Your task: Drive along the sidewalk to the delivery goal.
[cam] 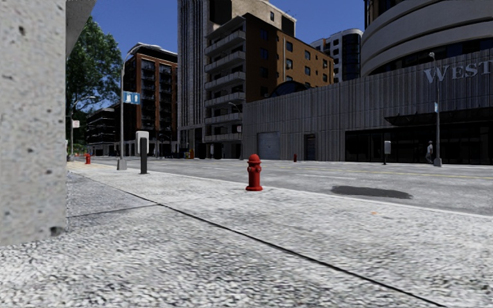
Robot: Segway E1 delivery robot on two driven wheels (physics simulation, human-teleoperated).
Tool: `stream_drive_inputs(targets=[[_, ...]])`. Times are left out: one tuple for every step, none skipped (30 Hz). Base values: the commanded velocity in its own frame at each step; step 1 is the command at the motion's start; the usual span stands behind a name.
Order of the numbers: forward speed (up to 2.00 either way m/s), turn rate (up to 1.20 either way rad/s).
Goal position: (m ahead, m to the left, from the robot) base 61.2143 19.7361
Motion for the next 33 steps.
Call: stream_drive_inputs(targets=[[2.0,0.33],[2.0,0.37],[2.0,0.37],[2.0,0.4],[2.0,0.44],[2.0,0.45],[2.0,0.45],[2.0,0.46],[2.0,0.46],[2.0,0.46],[2.0,0.46],[2.0,0.46],[2.0,0.46],[2.0,0.46],[2.0,0.46],[2.0,0.46],[2.0,0.46],[2.0,0.46],[2.0,0.46],[2.0,0.46],[2.0,0.43],[2.0,0.35],[2.0,0.26],[2.0,0.26],[2.0,0.24],[2.0,0.23],[2.0,0.23],[2.0,0.23],[2.0,0.23],[2.0,0.23],[2.0,0.21],[2.0,0.02],[2.0,0.0]])
